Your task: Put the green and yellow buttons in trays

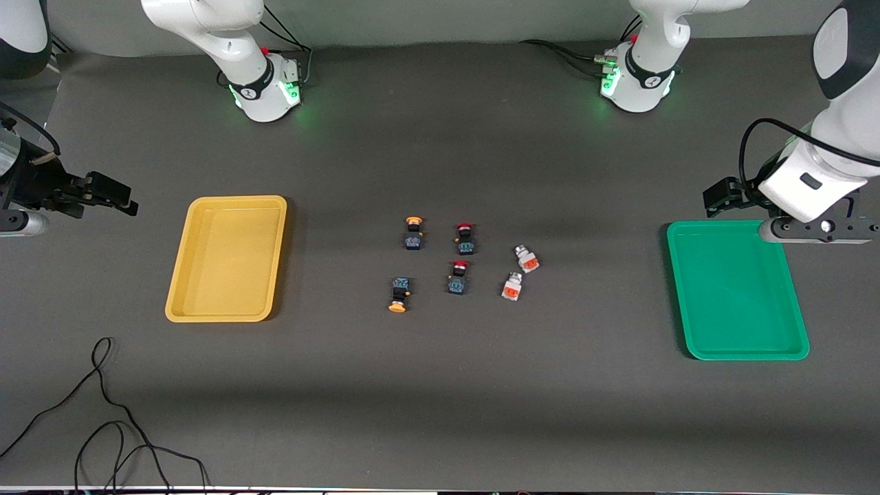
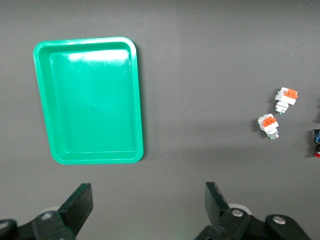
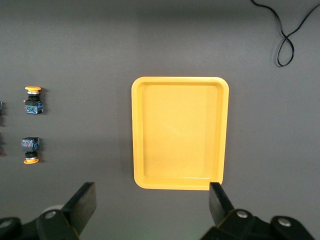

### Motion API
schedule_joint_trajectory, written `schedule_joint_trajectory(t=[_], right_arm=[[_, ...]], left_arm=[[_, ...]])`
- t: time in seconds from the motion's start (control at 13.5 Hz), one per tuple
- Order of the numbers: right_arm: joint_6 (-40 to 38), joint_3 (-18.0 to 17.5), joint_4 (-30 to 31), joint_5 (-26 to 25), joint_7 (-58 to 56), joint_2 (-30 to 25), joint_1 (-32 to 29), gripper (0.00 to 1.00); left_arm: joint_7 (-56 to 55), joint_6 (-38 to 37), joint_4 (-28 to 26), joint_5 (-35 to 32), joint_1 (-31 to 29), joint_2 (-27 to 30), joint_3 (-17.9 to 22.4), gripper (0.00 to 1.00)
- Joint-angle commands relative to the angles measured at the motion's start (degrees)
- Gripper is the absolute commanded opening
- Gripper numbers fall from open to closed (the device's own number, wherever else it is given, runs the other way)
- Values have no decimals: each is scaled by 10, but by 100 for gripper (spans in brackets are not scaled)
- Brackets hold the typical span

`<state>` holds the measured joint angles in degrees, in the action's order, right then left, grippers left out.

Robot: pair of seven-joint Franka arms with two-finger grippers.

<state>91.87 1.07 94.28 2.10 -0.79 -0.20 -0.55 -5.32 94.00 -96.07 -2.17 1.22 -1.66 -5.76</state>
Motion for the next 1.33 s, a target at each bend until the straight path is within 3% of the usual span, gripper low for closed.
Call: schedule_joint_trajectory(t=[0.0, 0.81, 1.03, 1.26], right_arm=[[-13, 0, -12, -3, 5, 5, 1, 100], [-13, -5, -38, -6, 11, 26, 3, 100], [-13, -6, -21, -6, 25, 22, 51, 100], [-12, -6, -3, -6, 151, 20, 133, 100]], left_arm=[[-9, -14, 11, 4, 5, -4, 3, 100], [-42, -20, 11, 8, 6, -3, 3, 100], [-82, -24, 12, 7, 15, -4, -6, 100], [-96, -22, 12, 7, 19, -5, -7, 100]])
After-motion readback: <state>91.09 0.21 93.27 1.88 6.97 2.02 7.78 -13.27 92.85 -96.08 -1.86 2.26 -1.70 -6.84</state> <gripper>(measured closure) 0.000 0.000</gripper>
